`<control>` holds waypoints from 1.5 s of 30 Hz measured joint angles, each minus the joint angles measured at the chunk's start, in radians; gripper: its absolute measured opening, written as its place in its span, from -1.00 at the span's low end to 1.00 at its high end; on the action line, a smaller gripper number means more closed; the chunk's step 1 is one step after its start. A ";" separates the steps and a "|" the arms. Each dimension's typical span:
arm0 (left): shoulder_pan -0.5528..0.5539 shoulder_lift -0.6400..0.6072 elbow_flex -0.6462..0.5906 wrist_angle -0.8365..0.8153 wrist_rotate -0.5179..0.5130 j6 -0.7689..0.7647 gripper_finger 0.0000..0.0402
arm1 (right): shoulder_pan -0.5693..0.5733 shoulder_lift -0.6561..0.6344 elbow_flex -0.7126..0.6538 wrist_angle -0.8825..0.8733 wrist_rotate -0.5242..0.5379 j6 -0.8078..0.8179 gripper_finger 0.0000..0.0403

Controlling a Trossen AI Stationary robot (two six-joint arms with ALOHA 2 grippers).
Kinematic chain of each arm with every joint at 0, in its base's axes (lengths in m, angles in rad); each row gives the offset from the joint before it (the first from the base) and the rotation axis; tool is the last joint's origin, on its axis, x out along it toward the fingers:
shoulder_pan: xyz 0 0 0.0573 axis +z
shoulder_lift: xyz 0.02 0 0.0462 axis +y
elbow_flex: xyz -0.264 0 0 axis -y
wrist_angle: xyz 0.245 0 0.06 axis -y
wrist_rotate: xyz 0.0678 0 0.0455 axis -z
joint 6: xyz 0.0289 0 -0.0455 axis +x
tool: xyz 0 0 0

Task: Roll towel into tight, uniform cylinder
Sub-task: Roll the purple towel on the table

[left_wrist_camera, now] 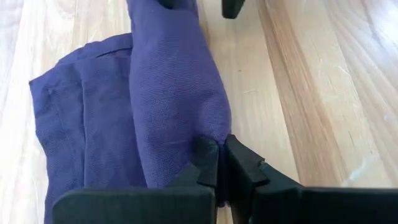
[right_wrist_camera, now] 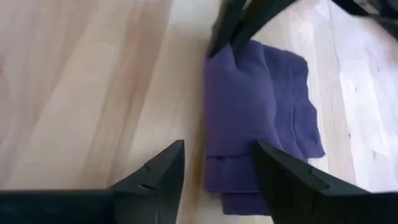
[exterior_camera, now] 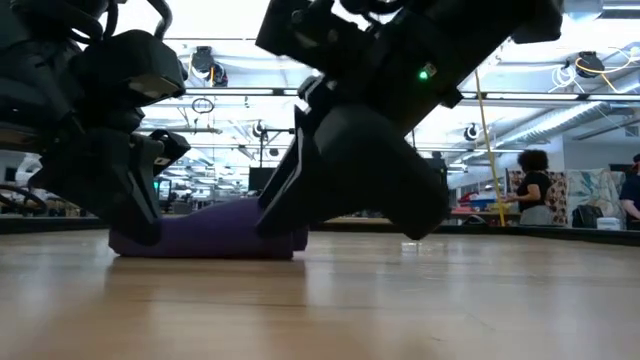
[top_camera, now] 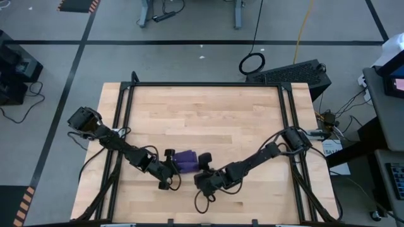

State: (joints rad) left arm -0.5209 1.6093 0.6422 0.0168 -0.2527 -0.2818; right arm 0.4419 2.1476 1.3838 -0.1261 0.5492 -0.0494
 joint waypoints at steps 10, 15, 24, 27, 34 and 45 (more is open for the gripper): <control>0.000 0.000 0.000 -0.003 0.004 0.009 -0.93 | -0.010 0.000 0.000 -0.025 0.026 -0.021 0.33; 0.000 0.000 0.000 -0.003 0.005 0.009 -0.92 | -0.055 0.000 0.000 -0.041 -0.105 0.045 0.21; 0.000 0.000 0.000 0.002 -0.019 -0.021 -0.91 | -0.110 -0.001 0.000 -0.041 -0.310 0.181 -0.51; -0.013 -0.024 -0.001 -0.010 -0.025 -0.026 -0.85 | -0.133 -0.003 0.002 -0.036 -0.424 0.249 -0.78; -0.117 -0.148 -0.001 -0.007 -0.159 0.000 -0.50 | -0.184 -0.003 0.003 -0.038 -0.638 0.353 -0.83; -0.216 -0.032 -0.001 0.069 -0.371 0.075 -0.07 | -0.258 -0.001 0.001 -0.049 -0.830 0.555 -0.74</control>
State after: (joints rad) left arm -0.7364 1.5772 0.6415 0.0856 -0.6234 -0.2070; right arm 0.1840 2.1464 1.3849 -0.1752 -0.2811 0.5052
